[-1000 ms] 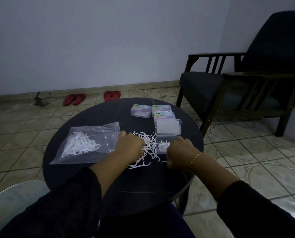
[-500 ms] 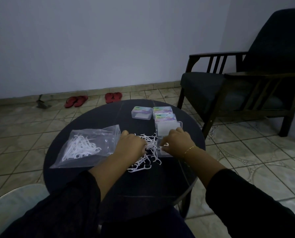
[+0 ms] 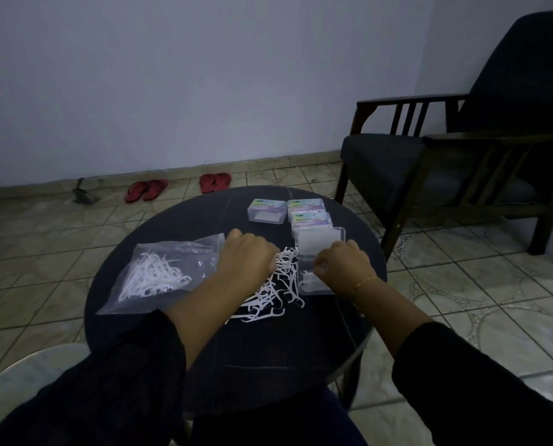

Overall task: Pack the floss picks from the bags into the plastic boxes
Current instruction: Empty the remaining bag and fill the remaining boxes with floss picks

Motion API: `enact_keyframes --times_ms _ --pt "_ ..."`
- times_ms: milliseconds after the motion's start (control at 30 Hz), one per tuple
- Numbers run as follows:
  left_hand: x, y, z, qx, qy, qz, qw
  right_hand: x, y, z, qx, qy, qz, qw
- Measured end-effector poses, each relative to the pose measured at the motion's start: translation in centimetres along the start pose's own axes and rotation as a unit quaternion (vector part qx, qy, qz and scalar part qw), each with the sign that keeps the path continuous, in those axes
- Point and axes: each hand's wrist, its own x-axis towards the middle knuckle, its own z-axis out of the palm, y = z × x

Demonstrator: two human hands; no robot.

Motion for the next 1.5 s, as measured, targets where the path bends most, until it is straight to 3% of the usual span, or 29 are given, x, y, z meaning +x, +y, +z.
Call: enact_keyframes --times_ms 200,400,633,933,1067,1200,1267,1367,1500 --pt "0.7 2.3 -0.6 -0.052 0.022 0.044 0.997 -0.6 1.6 0.6 0.155 0.105 0.065 0.98" --pt "1.3 5.2 -0.1 -0.065 0.013 0.071 0.995 -1.1 2.7 1.1 0.244 0.123 0.098 0.957" --pt "0.7 6.1 2.0 -0.211 -0.006 0.087 0.974 -1.5 3.5 2.0 0.238 0.116 0.093 0.96" --pt "-1.0 4.5 3.7 -0.22 0.026 0.03 0.975 -2.2 3.5 2.7 0.163 0.101 0.07 0.979" --pt "-0.7 5.2 3.6 -0.222 0.007 0.06 0.973 -2.2 3.3 2.9 0.182 0.081 0.069 0.977" --pt "-0.8 6.1 3.2 -0.322 -0.019 0.096 0.942 -2.2 3.2 2.9 0.181 0.078 0.08 0.977" --pt "-0.9 5.7 3.1 -0.337 0.006 0.066 0.939 -2.1 3.1 2.9 0.178 0.087 0.086 0.976" --pt "-1.1 4.5 2.9 -0.276 0.027 -0.014 0.961 -2.1 3.1 2.9 0.177 0.088 0.089 0.976" --pt "-0.9 3.3 2.7 -0.229 -0.042 -0.053 0.971 -2.0 3.1 3.0 0.18 0.08 0.079 0.977"
